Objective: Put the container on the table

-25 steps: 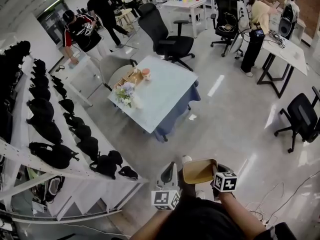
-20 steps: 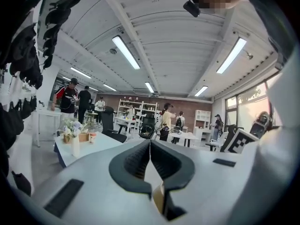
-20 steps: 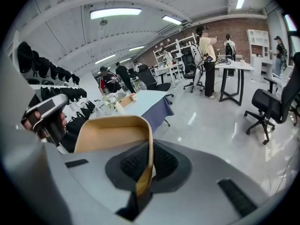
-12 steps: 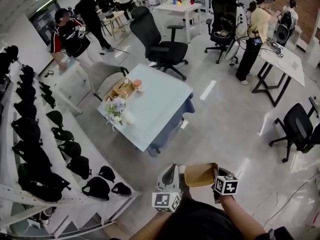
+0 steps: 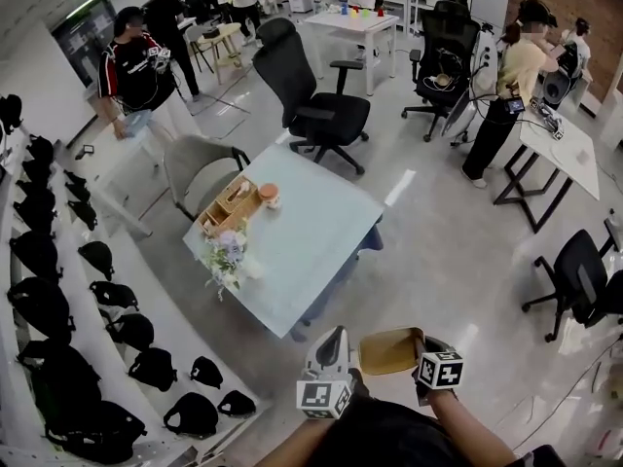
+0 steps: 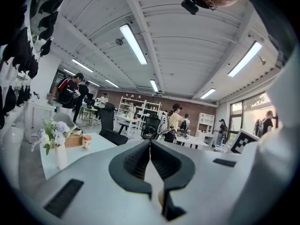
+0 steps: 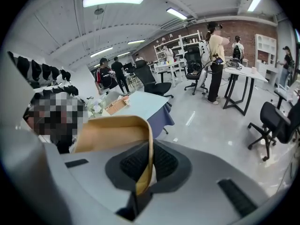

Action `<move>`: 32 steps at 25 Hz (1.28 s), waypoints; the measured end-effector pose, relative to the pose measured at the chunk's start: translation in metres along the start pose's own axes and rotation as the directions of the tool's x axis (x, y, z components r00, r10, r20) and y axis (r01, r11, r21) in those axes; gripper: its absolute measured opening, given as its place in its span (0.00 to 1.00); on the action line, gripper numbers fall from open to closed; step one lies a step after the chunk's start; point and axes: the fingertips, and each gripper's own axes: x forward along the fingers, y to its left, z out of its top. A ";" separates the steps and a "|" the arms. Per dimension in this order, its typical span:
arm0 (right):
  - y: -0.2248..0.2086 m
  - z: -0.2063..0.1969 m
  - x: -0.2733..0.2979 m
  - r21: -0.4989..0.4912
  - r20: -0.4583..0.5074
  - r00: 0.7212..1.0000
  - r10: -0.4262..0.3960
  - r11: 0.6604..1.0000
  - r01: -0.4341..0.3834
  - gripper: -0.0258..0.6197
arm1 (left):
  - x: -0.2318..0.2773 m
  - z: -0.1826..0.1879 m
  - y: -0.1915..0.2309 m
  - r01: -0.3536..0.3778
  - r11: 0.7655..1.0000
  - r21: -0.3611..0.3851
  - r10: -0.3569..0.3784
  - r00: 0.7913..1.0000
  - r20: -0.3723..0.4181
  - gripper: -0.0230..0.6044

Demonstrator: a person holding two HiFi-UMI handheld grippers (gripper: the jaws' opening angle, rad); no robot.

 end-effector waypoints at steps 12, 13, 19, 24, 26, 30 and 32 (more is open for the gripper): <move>-0.007 0.096 0.051 0.053 0.009 0.997 -0.079 0.996 0.078 0.05 | 0.088 0.039 0.081 0.011 1.000 -0.022 -0.011 1.000 0.018 0.05; -0.008 0.099 0.055 0.053 0.006 0.996 -0.087 0.995 0.087 0.05 | 0.094 0.042 0.084 0.015 1.000 -0.011 -0.015 1.000 0.025 0.05; 0.010 0.121 0.086 0.027 0.005 0.997 -0.074 0.997 0.074 0.05 | 0.112 0.054 0.098 0.030 0.999 0.022 -0.031 0.998 0.047 0.05; 0.022 0.125 0.100 0.001 -0.014 0.998 -0.054 0.999 0.054 0.05 | 0.109 0.050 0.107 0.005 1.000 0.001 -0.005 0.999 0.046 0.05; 0.022 0.129 0.106 -0.015 -0.020 0.999 -0.045 0.999 0.045 0.05 | 0.107 0.051 0.114 -0.023 1.000 0.003 0.023 0.998 0.050 0.05; 0.027 0.142 0.126 -0.053 -0.045 0.999 0.000 0.999 -0.003 0.05 | 0.104 0.049 0.130 -0.102 0.995 0.013 0.102 0.994 0.044 0.05; 0.029 0.152 0.139 -0.073 -0.055 0.998 0.024 0.997 -0.028 0.05 | 0.107 0.049 0.136 -0.136 0.990 0.026 0.135 0.990 0.044 0.05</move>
